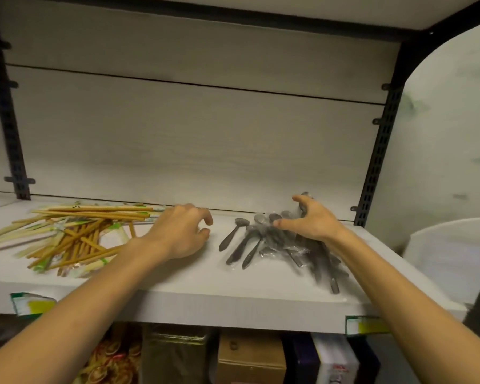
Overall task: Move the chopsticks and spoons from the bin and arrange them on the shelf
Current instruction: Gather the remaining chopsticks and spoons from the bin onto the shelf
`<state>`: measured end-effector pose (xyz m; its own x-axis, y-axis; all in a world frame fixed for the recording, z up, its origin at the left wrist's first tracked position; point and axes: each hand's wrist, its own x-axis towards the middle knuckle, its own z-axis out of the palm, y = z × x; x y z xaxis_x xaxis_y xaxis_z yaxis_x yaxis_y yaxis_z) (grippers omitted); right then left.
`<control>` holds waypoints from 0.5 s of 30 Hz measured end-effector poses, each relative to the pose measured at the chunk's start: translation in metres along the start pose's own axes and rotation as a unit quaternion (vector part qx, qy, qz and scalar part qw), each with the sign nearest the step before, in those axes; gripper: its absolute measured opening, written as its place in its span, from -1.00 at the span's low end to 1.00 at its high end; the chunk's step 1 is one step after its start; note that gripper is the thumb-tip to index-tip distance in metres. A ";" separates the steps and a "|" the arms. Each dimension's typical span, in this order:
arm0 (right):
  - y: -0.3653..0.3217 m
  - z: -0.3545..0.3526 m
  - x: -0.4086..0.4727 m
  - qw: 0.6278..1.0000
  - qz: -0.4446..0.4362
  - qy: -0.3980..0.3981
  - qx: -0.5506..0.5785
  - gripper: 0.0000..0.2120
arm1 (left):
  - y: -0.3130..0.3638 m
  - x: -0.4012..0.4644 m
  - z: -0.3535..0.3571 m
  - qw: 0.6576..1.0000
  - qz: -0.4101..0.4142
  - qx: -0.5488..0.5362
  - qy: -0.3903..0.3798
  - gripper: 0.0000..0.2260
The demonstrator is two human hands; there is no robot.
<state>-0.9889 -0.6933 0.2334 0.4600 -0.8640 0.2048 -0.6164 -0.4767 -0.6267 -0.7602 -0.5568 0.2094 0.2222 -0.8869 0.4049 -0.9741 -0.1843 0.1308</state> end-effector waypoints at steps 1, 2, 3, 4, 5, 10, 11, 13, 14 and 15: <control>0.003 0.001 -0.001 1.000 0.000 0.007 -0.016 -0.15 | -0.002 -0.001 0.002 1.000 -0.002 0.008 -0.002 -0.75; 0.005 0.002 -0.001 0.999 0.000 0.015 -0.038 -0.18 | -0.004 -0.002 0.003 1.000 -0.004 0.013 -0.007 -0.75; 0.006 0.004 -0.002 0.998 -0.001 0.027 -0.065 -0.20 | -0.008 -0.003 0.004 1.000 -0.005 0.018 -0.012 -0.74; 0.007 0.006 -0.003 0.995 -0.003 0.042 -0.094 -0.22 | -0.011 -0.003 0.005 1.000 -0.006 0.023 -0.017 -0.74; 0.007 0.007 -0.003 0.991 -0.008 0.058 -0.121 -0.23 | -0.014 -0.004 0.005 0.999 -0.006 0.027 -0.021 -0.74; -0.008 0.018 0.000 0.976 -0.032 0.091 -0.197 -0.27 | -0.034 -0.013 -0.004 0.999 0.006 0.039 -0.007 -0.77; -0.015 0.022 0.000 0.971 -0.041 0.095 -0.214 -0.29 | -0.039 -0.017 -0.009 0.999 0.006 0.042 0.001 -0.77; -0.033 0.030 0.001 0.960 -0.063 0.102 -0.251 -0.33 | -0.051 -0.025 -0.019 0.999 0.002 0.051 0.020 -0.77; -0.043 0.035 0.001 0.956 -0.074 0.104 -0.265 -0.35 | -0.058 -0.030 -0.025 0.998 -0.006 0.053 0.027 -0.77; -0.052 0.040 0.001 0.953 -0.085 0.104 -0.272 -0.38 | -0.066 -0.035 -0.031 0.998 -0.015 0.054 0.033 -0.77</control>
<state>-0.9303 -0.6629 0.2360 0.4814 -0.7530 0.4486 -0.8098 -0.5779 -0.1010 -0.7027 -0.5010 0.2148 0.2509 -0.8509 0.4616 -0.9648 -0.2588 0.0473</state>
